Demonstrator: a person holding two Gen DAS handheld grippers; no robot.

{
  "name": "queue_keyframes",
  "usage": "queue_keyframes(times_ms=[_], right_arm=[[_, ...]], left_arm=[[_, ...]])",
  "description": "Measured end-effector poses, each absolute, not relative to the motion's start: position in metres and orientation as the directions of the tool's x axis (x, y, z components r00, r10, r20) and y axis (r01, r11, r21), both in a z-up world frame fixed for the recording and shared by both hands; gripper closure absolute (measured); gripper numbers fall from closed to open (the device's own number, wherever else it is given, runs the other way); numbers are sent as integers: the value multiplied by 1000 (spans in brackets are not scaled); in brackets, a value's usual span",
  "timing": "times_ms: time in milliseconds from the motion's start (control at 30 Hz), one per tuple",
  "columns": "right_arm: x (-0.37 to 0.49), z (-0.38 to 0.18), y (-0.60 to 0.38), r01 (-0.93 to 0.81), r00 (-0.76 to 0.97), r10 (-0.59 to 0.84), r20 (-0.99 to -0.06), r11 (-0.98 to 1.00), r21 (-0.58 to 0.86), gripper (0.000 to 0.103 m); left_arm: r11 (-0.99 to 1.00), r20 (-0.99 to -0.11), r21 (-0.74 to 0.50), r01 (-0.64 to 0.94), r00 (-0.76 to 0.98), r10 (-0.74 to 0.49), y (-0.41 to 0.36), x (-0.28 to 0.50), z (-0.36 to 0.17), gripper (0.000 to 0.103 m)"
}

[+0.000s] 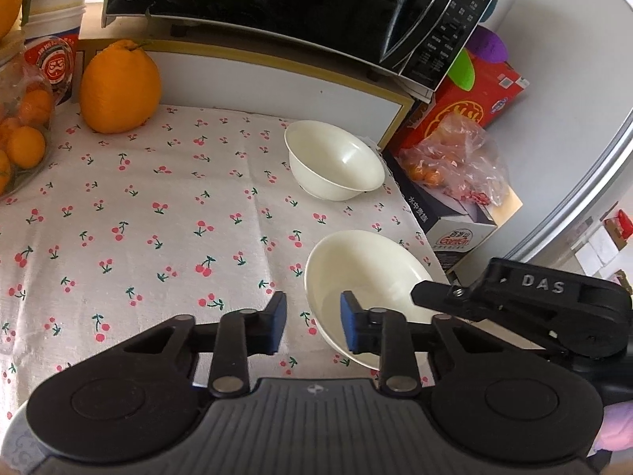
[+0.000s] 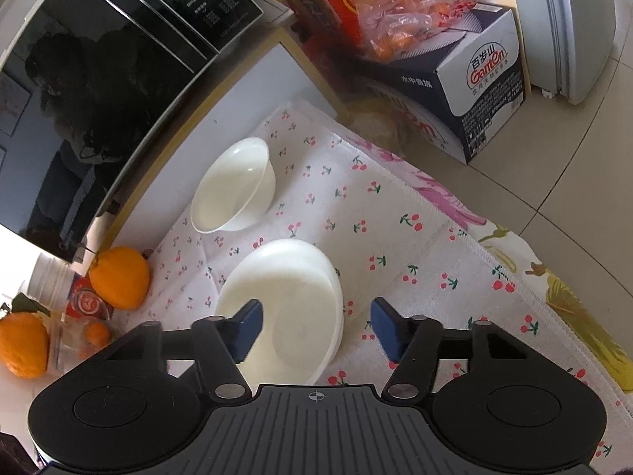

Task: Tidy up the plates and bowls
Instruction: 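Close the left tool on the cream bowl rim while the right tool grips it too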

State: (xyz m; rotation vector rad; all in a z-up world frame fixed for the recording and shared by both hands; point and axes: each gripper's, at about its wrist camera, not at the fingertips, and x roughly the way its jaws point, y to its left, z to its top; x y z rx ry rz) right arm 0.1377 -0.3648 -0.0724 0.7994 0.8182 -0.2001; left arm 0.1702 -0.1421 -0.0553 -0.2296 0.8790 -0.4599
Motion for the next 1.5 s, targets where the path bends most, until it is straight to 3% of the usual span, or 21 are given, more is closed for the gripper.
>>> queue_keyframes(times_ms=[233, 400, 1500], right_arm=[[138, -77, -364, 448, 673, 158, -723, 690, 568, 74], [138, -77, -363, 440, 669, 169, -723, 694, 570, 79], [114, -26, -356, 362, 712, 163, -684, 749, 555, 80]], left_arm=[[869, -695, -390, 306, 521, -495, -144, 170, -59, 90], [866, -694, -389, 315, 518, -500, -145, 169, -59, 92], [848, -654, -409, 336, 540, -529, -132, 141, -29, 92]])
